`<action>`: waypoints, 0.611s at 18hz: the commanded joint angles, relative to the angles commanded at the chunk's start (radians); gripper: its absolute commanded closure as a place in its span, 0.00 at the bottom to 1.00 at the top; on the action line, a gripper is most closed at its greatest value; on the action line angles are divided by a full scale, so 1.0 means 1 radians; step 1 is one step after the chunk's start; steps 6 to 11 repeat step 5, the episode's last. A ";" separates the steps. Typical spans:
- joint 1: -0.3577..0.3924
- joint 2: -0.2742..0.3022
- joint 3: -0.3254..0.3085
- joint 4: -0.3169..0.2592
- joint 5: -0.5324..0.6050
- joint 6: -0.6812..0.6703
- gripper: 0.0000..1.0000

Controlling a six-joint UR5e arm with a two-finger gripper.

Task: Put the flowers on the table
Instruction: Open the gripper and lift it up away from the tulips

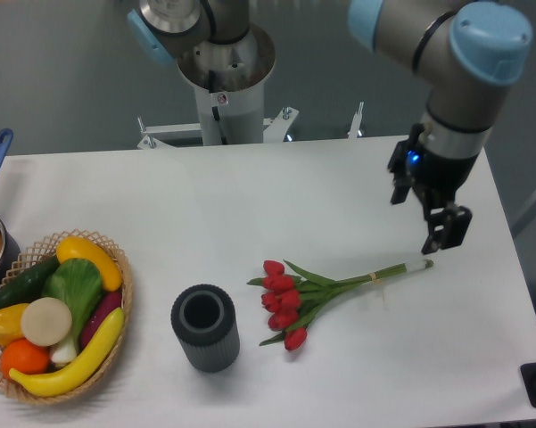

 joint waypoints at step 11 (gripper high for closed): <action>0.034 -0.002 -0.002 0.008 -0.005 0.026 0.00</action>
